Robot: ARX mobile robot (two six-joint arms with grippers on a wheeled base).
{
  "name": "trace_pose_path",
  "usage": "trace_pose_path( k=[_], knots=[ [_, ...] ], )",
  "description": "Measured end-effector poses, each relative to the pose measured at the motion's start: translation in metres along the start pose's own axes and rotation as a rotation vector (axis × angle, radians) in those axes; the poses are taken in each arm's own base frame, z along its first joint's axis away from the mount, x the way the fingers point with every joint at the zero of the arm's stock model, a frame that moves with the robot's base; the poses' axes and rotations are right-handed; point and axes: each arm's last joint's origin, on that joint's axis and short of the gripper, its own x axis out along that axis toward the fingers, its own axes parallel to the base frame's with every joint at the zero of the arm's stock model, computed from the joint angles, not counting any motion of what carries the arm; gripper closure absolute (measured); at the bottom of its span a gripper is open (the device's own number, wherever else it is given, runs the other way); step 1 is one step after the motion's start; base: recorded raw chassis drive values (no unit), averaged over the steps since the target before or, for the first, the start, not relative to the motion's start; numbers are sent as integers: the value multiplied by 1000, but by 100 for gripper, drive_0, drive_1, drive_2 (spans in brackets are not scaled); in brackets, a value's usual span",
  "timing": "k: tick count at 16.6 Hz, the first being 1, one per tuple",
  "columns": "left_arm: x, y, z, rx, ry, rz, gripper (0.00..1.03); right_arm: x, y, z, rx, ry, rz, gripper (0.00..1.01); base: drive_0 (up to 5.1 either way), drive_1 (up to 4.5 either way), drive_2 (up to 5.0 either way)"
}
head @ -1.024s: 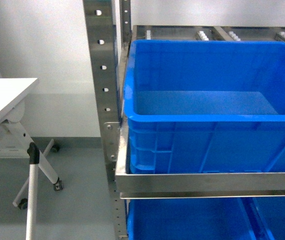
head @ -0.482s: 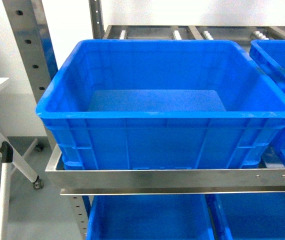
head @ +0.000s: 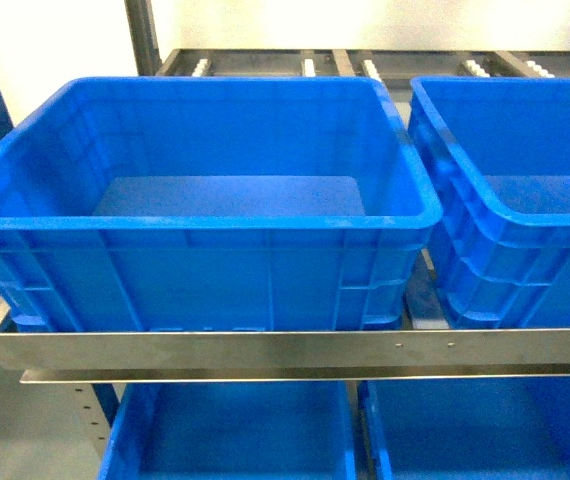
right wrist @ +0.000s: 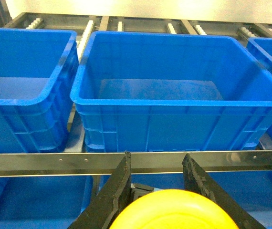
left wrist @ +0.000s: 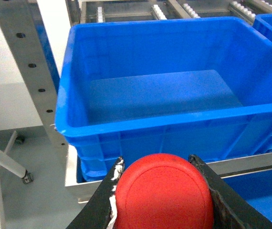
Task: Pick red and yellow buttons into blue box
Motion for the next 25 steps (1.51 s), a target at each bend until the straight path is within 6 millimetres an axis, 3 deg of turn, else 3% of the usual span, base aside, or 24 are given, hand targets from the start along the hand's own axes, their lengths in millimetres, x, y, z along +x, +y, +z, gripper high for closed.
trace_pose_path(
  k=[18, 25],
  knots=[
    [0, -1, 0, 0, 0, -9, 71, 0, 0, 0, 0, 1, -6, 72, 506, -231, -231],
    [0, 0, 0, 1, -1, -2, 71, 0, 0, 0, 0, 0, -3, 72, -1, 345, -347]
  ],
)
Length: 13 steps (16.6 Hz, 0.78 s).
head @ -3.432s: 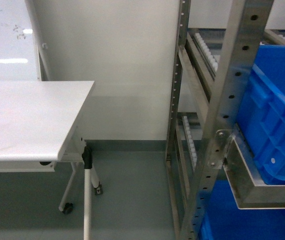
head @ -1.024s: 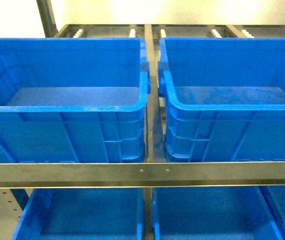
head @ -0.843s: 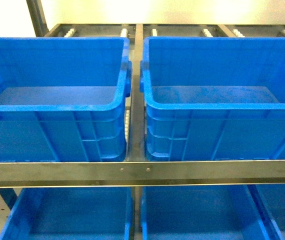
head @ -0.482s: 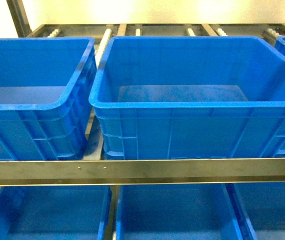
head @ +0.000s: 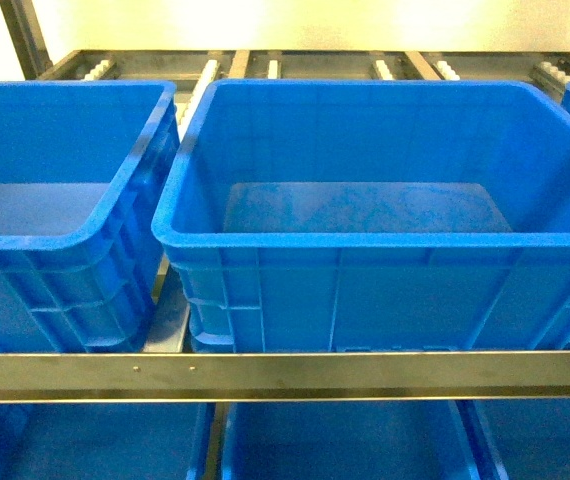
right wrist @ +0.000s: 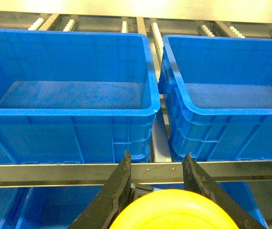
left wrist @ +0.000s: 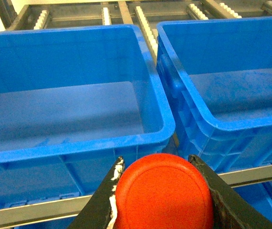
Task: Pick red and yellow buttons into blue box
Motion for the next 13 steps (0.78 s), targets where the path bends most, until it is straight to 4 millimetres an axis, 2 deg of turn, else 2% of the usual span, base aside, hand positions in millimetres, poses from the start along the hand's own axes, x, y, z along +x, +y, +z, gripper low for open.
trace_pose_path(
  k=[2, 4, 13],
  knots=[
    [0, 0, 0, 0, 0, 0, 71, 0, 0, 0, 1, 3, 0, 72, -9, 390, -407],
    [1, 0, -1, -1, 6, 0, 71, 0, 0, -1, 1, 6, 0, 72, 0, 0, 0],
    [0, 1, 0, -1, 1, 7, 71, 0, 0, 0, 0, -1, 5, 72, 97, 97, 97]
  ],
)
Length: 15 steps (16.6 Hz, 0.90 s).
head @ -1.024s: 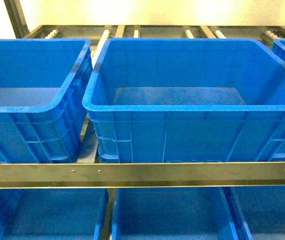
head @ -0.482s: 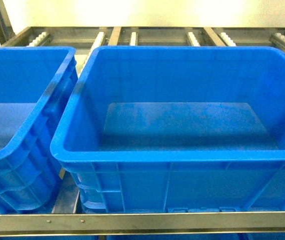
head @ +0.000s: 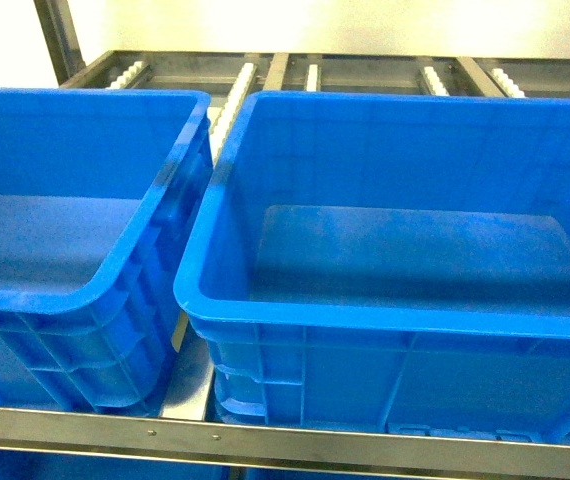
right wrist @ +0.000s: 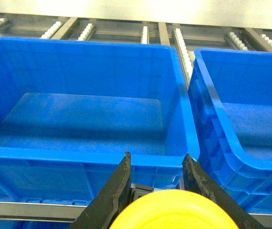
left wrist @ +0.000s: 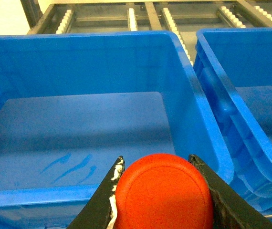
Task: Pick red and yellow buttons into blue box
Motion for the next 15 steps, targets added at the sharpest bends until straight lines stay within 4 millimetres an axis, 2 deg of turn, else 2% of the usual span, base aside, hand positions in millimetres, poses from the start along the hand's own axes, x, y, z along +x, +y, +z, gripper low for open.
trace_pose_path(
  k=[2, 6, 10, 11, 15],
  knots=[
    [0, -1, 0, 0, 0, -6, 71, 0, 0, 0, 0, 1, -2, 72, 0, 0, 0],
    [0, -1, 0, 1, -4, -7, 71, 0, 0, 0, 0, -1, -2, 72, -6, 228, -239],
    [0, -1, 0, 1, -2, -6, 71, 0, 0, 0, 0, 0, -2, 72, 1, 434, -432],
    [0, -1, 0, 1, -4, -6, 71, 0, 0, 0, 0, 0, -2, 72, 0, 0, 0],
    [0, 0, 0, 0, 2, -2, 71, 0, 0, 0, 0, 1, 0, 72, 485, -254, -254]
  ],
)
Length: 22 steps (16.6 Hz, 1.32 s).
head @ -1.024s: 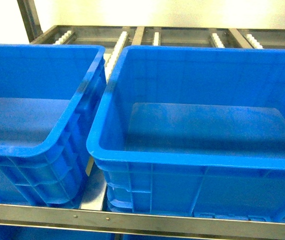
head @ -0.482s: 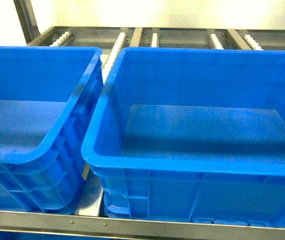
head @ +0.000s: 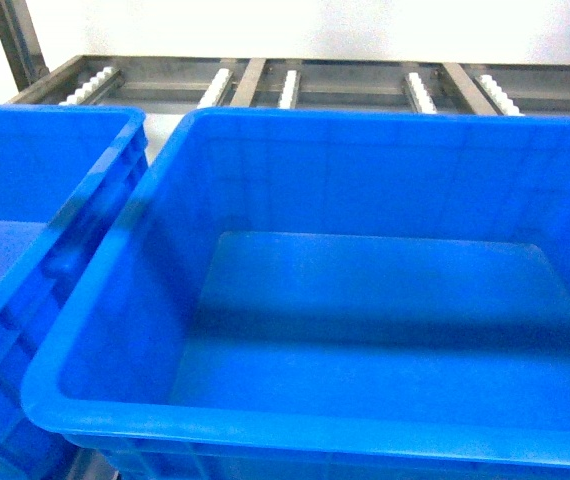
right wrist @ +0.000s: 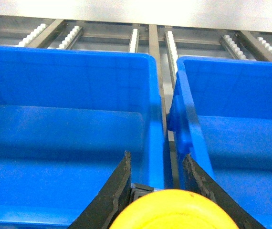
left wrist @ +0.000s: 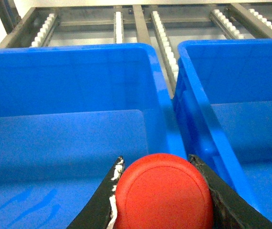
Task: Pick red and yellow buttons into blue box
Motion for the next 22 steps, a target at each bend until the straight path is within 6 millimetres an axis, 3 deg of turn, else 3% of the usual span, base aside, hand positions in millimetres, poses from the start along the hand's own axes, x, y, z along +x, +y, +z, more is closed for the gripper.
trace_pose_path(
  k=[12, 15, 18, 22],
  knots=[
    [0, 0, 0, 0, -2, -3, 71, 0, 0, 0, -1, 1, -5, 72, 0, 0, 0],
    [0, 0, 0, 0, -2, -3, 71, 0, 13, 4, -29, 10, 44, 72, 0, 0, 0],
    [0, 0, 0, 0, -2, -3, 71, 24, 35, 24, -53, -47, 113, 72, 0, 0, 0],
    [0, 0, 0, 0, -2, -3, 71, 87, 76, 42, -79, -34, 207, 72, 0, 0, 0]
  ],
)
